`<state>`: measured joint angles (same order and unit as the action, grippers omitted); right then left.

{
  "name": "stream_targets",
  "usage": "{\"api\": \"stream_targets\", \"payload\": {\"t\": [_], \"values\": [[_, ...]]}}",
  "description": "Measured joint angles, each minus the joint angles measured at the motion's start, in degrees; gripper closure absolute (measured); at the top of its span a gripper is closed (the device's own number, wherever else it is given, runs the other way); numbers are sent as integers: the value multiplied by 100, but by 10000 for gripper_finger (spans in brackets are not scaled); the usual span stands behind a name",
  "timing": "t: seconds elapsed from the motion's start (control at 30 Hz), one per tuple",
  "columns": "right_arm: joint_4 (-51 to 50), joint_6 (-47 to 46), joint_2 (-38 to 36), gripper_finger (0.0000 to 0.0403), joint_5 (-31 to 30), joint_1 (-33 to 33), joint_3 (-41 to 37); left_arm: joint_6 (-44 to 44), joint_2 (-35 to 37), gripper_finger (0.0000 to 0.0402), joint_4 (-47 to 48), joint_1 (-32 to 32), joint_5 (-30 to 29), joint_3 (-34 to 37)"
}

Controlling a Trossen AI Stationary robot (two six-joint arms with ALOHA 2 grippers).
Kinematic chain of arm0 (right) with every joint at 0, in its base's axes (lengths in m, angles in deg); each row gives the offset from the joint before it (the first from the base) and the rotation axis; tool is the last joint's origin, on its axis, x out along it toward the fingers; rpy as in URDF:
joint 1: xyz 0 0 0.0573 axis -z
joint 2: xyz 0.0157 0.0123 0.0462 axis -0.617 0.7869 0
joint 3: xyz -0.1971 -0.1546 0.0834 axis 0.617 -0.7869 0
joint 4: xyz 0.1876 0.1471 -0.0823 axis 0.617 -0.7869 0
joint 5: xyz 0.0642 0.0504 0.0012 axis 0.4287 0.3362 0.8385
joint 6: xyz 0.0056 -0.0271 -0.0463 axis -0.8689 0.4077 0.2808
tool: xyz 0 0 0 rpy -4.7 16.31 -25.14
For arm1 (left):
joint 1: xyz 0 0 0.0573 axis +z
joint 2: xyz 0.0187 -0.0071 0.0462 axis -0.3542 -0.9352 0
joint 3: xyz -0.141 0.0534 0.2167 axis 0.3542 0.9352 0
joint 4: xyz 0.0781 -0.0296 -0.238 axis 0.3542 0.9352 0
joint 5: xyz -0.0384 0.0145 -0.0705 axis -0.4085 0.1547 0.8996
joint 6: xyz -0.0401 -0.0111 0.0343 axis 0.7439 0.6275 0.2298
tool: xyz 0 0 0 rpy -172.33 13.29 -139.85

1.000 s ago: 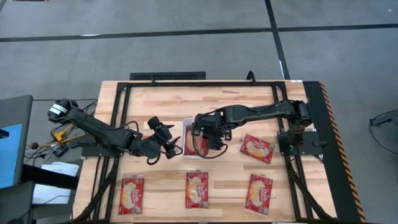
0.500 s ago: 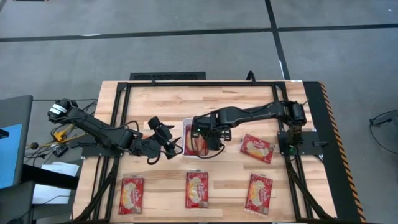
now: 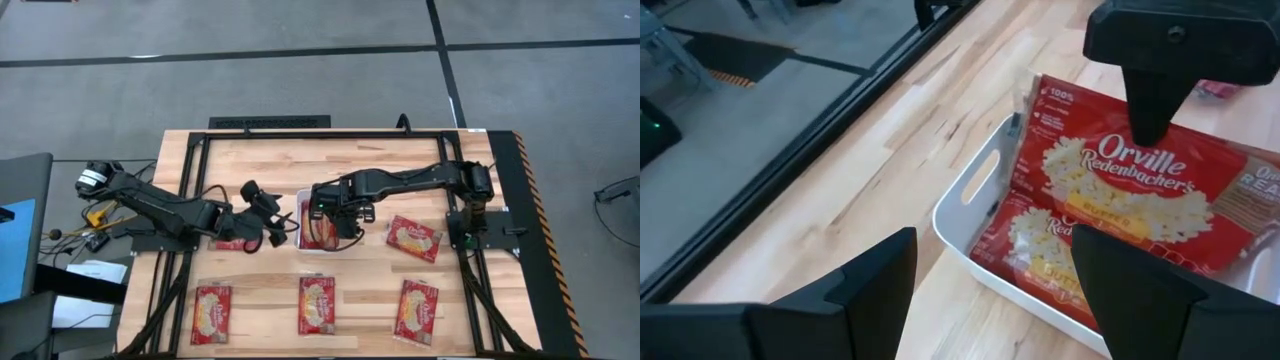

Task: Sort popcorn bags into baskets
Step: Put the red popcorn bag into the white bin

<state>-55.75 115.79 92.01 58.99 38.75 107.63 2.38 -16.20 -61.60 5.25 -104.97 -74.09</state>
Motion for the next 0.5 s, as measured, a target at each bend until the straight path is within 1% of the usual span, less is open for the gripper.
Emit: {"api": "stream_targets", "payload": {"t": [0.3, 0.5], "values": [[-9, -129, 0, 357, 44, 0, 0, 5, 0, 143, 0, 11, 0, 0], [-8, -227, 0, 347, 155, 7, 0, 7, 0, 143, 2, 11, 1, 0]]}}
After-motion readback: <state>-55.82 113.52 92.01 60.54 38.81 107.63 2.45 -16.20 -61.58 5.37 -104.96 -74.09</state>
